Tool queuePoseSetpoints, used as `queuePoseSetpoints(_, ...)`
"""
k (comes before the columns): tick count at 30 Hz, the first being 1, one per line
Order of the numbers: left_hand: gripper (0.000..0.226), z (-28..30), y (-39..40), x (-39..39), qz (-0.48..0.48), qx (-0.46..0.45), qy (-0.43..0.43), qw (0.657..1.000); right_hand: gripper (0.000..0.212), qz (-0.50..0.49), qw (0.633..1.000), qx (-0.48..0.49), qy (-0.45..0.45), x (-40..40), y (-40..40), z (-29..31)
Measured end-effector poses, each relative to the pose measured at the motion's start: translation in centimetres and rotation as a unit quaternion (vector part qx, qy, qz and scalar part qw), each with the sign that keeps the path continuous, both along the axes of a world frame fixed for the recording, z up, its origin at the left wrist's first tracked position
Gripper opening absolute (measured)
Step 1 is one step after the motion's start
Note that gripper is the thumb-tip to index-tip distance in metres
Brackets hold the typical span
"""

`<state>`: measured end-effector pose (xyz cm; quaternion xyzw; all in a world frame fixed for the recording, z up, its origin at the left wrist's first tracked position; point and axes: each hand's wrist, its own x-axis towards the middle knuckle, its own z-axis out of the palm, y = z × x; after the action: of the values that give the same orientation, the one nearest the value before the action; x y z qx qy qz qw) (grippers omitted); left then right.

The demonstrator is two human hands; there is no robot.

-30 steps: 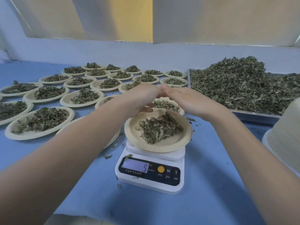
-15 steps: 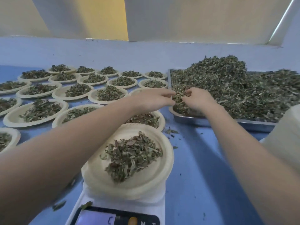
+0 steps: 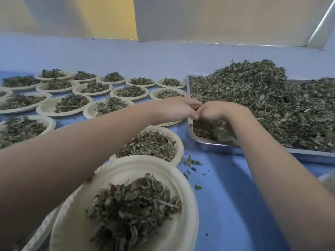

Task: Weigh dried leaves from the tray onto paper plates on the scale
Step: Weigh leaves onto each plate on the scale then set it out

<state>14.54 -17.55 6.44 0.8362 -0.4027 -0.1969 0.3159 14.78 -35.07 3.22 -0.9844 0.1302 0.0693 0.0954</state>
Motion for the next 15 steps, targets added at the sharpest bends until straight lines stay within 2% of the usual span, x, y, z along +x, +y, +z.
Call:
queuePoseSetpoints(3, 0.050, -0.2, 0.4, -0.3, 0.021, -0.022, 0.019, 0.999, 0.035, 0.004, 0.997, -0.063, -0.040, -0.9, 1.1, -0.5)
queuePoseSetpoints(8, 0.048, -0.9, 1.3, -1.0, 0.034, -0.035, 0.031, 0.998, 0.029, 0.004, 0.999, -0.010, -0.030, -3.9, 1.6, -0.9)
queuePoseSetpoints(12, 0.047, -0.7, 2.0, -2.1, 0.055, -0.059, 0.042, 0.996, 0.050, 0.020, 1.000, -0.009, -0.023, -6.3, 3.3, -1.1)
queuePoseSetpoints(15, 0.046, -0.5, 2.8, -3.2, 0.071, -0.078, 0.054, 0.993, 0.065, 0.023, 0.997, -0.015, -0.073, -8.1, 4.9, -2.5)
